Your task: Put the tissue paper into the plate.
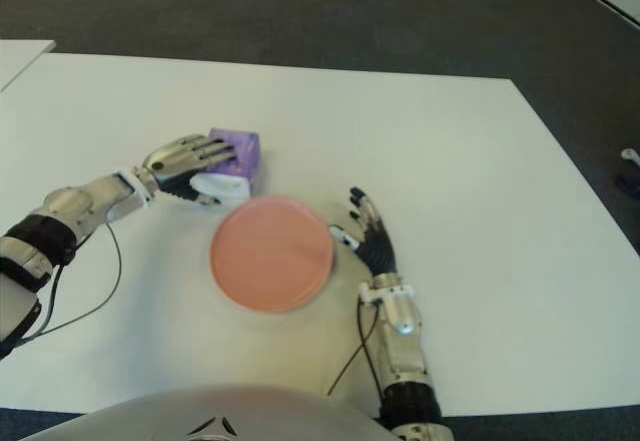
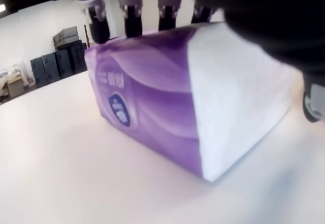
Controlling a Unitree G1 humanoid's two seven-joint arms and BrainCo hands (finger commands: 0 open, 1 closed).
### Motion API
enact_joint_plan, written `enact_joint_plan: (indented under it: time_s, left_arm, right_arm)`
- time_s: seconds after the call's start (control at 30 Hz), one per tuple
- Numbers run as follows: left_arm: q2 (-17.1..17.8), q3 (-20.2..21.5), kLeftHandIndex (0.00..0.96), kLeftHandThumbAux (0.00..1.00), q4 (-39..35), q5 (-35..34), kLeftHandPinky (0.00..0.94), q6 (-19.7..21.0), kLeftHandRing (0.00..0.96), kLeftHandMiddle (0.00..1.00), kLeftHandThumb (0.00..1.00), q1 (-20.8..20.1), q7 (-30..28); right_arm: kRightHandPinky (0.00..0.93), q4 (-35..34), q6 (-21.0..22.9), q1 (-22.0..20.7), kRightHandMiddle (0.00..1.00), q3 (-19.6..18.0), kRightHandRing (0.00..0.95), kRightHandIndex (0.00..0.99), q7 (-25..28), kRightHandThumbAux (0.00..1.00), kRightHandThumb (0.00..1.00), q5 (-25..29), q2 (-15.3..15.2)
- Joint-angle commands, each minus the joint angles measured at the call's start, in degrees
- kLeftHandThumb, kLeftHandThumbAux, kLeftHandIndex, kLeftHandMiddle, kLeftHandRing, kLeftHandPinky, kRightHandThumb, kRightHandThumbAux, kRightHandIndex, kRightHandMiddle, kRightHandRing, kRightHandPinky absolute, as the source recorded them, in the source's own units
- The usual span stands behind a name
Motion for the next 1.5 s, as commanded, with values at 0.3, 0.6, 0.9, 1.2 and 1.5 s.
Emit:
enact_joint_plan:
  time_s: [0.3,0.6,0.9,1.2,1.5]
  left_arm:
    - [-4.3,-7.4,0.0,0.345,12.7,6.0,0.0,3.2,0.0,0.0,0.0,-2.4,8.2]
    - [-5.7,-11.4,0.0,0.363,17.8,6.7,0.0,4.4,0.0,0.0,0.0,-4.1,11.7]
    - [-6.2,-13.3,0.0,0.357,19.1,6.2,0.0,4.8,0.0,0.0,0.0,-4.3,12.9]
    - [-6.5,-13.9,0.0,0.342,19.8,5.5,0.0,4.6,0.0,0.0,0.0,-4.3,13.9]
    - [-6.9,-14.3,0.0,0.35,20.4,5.2,0.0,4.9,0.0,0.0,0.0,-4.4,14.4]
  right_arm:
    - [0.0,2.1,2.4,3.1,0.0,-0.2,0.0,0.0,0.8,0.662,0.0,1.5,0.5]
    - [0.0,1.3,2.8,3.6,0.0,-0.1,0.0,0.0,1.3,0.669,0.0,1.9,0.4]
    - [0.0,1.2,2.7,3.8,0.0,0.0,0.0,0.0,2.0,0.667,0.0,2.0,0.2]
    - [0.0,1.7,2.8,3.6,0.0,-0.3,0.0,0.0,3.9,0.684,0.0,3.8,0.2]
    - [0.0,5.3,0.8,2.4,0.0,-1.3,0.0,0.0,5.7,0.716,0.0,5.0,0.1]
